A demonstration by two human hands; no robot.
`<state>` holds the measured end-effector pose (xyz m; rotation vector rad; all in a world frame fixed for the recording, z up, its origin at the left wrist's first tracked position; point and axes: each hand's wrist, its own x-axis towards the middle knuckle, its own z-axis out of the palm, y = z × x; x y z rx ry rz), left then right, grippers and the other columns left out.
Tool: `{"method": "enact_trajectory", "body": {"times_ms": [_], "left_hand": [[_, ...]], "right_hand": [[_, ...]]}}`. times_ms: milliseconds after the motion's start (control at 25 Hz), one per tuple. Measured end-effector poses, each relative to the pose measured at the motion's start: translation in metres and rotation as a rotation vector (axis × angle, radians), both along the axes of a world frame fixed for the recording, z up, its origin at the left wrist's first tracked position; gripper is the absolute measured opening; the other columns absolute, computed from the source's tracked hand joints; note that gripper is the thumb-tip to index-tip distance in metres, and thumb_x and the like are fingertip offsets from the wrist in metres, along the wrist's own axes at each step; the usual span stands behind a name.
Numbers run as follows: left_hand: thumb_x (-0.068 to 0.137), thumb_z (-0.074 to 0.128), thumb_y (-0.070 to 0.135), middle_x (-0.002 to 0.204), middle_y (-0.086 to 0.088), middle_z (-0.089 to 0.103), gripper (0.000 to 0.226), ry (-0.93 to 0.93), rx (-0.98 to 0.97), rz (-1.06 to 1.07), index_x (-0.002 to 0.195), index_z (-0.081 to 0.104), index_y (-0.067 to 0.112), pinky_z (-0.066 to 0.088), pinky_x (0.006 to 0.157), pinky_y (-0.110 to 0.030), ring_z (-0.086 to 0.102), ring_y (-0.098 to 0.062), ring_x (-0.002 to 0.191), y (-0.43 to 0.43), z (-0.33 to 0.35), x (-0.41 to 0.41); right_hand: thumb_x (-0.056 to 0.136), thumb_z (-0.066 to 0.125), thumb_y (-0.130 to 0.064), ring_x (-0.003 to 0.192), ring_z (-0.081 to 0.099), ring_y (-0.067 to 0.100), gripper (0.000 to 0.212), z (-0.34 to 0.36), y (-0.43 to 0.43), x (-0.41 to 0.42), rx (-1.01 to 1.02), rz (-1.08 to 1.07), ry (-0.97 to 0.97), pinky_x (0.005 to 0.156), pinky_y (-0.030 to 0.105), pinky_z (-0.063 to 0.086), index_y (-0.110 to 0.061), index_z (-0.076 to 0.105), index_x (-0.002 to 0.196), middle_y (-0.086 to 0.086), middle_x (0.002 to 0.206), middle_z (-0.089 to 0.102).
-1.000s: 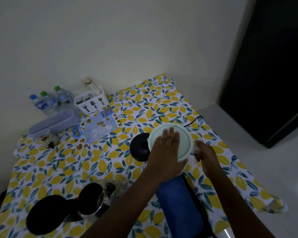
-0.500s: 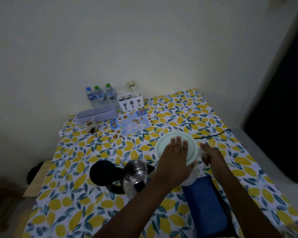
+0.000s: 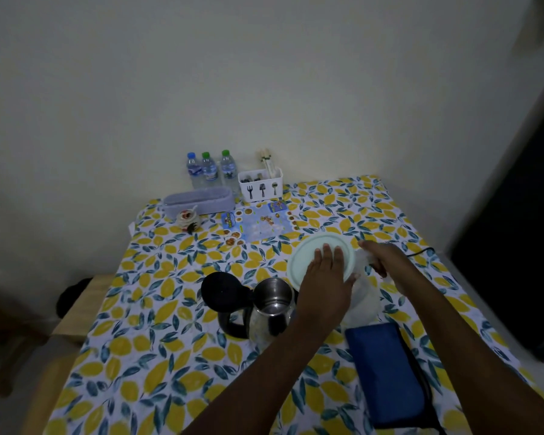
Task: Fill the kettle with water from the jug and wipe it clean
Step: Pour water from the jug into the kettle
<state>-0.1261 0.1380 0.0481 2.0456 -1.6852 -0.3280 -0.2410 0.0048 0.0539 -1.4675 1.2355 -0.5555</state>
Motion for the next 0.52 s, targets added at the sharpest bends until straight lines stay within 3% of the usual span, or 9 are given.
{"method": "enact_trajectory", "body": {"times_ms": [200,400,520], "left_hand": [[0.101,0.032,0.044,0.162,-0.016,0.007,0.065,0.122,-0.034,0.073,0.151,0.009,0.010,0.008,0.122,-0.040,0.004,-0.030,0.150,0.004,-0.008,0.008],[0.078,-0.002,0.071,0.161,-0.015,0.011,0.095,0.194,-0.101,0.127,0.151,0.012,0.013,0.012,0.121,-0.040,0.008,-0.029,0.150,0.012,-0.012,0.013],[0.083,0.003,0.068,0.162,-0.014,0.011,0.088,0.213,-0.109,0.145,0.151,0.011,0.013,0.012,0.121,-0.039,0.008,-0.028,0.150,0.012,-0.014,0.014]], "right_hand": [[0.078,0.064,-0.052,0.031,0.034,0.014,0.060,0.013,-0.003,0.017,-0.055,0.079,0.096,0.050,0.029,0.031,-0.021,0.050,0.030,-0.002,0.033,0.039],[0.076,0.067,-0.050,0.031,0.033,0.013,0.055,0.020,-0.002,0.031,-0.069,0.080,0.158,0.047,0.027,0.028,-0.020,0.053,0.032,-0.004,0.034,0.038],[0.076,0.067,-0.050,0.026,0.032,0.011,0.059,0.023,-0.002,0.037,-0.084,0.082,0.216,0.047,0.027,0.028,-0.020,0.049,0.028,-0.006,0.030,0.037]]}}
